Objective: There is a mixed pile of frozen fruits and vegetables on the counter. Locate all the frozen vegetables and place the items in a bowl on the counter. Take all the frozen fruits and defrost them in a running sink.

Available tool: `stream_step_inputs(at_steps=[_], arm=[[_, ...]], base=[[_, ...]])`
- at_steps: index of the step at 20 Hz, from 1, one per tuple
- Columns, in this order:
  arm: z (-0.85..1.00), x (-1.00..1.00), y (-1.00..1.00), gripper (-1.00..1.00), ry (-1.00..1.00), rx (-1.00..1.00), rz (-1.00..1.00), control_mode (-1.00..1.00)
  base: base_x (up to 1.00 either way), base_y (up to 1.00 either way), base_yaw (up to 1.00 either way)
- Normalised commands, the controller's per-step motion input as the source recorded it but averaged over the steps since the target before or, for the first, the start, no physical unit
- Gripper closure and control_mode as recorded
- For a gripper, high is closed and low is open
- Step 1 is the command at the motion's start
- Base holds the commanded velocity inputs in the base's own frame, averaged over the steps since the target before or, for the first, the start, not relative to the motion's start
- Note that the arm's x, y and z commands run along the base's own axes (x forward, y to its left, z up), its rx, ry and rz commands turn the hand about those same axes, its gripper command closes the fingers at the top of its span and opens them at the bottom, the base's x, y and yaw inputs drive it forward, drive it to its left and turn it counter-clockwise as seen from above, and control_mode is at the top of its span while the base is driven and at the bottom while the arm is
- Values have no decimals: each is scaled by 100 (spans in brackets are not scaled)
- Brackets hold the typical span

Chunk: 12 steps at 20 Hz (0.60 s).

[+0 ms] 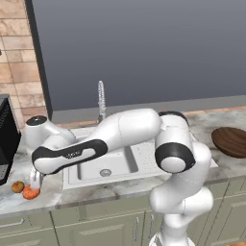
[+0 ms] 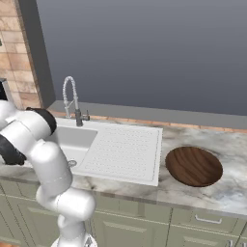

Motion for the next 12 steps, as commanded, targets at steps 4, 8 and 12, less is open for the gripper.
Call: stream_step_inputs(at_steps=[4,8,12], arm=[[-21,0,19,-100,0,-3,0,-100],[-19,1,18,-100,0,-2,0,-100],[-13,1,18,-100,0,-1,0,-100]], base=[[0,0,0],[0,0,0],[0,0,0]])
